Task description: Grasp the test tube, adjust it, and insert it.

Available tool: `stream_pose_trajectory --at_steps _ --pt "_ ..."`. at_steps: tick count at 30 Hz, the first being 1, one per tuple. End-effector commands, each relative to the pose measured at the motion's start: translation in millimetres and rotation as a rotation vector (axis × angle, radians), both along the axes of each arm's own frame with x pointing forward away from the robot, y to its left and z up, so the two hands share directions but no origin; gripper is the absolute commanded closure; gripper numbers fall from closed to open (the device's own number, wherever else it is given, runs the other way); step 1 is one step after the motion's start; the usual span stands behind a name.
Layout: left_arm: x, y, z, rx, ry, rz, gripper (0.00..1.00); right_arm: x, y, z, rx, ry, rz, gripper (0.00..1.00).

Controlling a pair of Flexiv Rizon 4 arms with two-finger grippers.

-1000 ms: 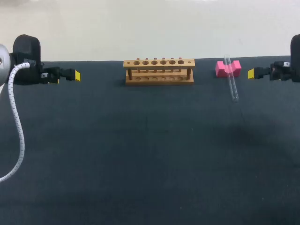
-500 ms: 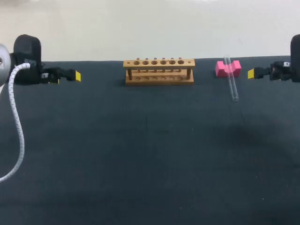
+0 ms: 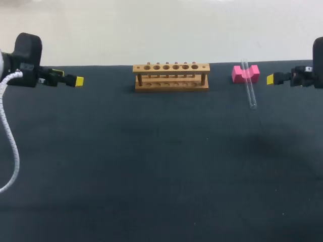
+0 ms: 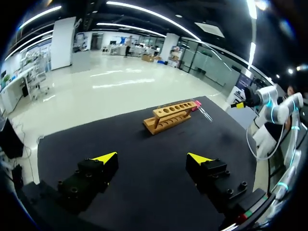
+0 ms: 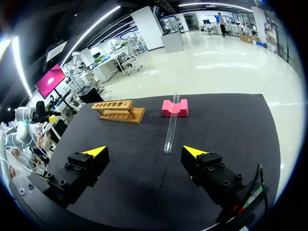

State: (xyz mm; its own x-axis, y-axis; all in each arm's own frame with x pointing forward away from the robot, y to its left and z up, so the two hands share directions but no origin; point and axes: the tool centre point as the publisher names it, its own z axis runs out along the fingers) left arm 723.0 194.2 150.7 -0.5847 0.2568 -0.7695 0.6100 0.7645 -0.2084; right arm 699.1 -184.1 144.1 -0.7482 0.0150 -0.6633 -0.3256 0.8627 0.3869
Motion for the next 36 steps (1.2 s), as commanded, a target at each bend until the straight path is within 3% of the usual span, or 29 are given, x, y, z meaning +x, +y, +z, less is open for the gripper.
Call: stream_pose_trajectory --at_steps 1,15,22,36 --pt "7.1 10 -7.6 -0.217 -0.121 -0.326 0.0 -1.3 1 1 -0.006 0.0 -0.005 0.0" --pt "43.8 3 -32.0 -0.236 -0.241 -0.547 0.0 -1.3 1 1 -0.006 0.0 -0.005 0.0" --pt "63.6 -12 -43.2 -0.227 -0.277 -0.584 0.0 -1.3 1 1 -0.006 0.0 -0.005 0.0" --pt "79.8 -48 -55.9 -0.216 -0.307 -0.592 0.0 -1.3 1 1 -0.006 0.0 -0.005 0.0"
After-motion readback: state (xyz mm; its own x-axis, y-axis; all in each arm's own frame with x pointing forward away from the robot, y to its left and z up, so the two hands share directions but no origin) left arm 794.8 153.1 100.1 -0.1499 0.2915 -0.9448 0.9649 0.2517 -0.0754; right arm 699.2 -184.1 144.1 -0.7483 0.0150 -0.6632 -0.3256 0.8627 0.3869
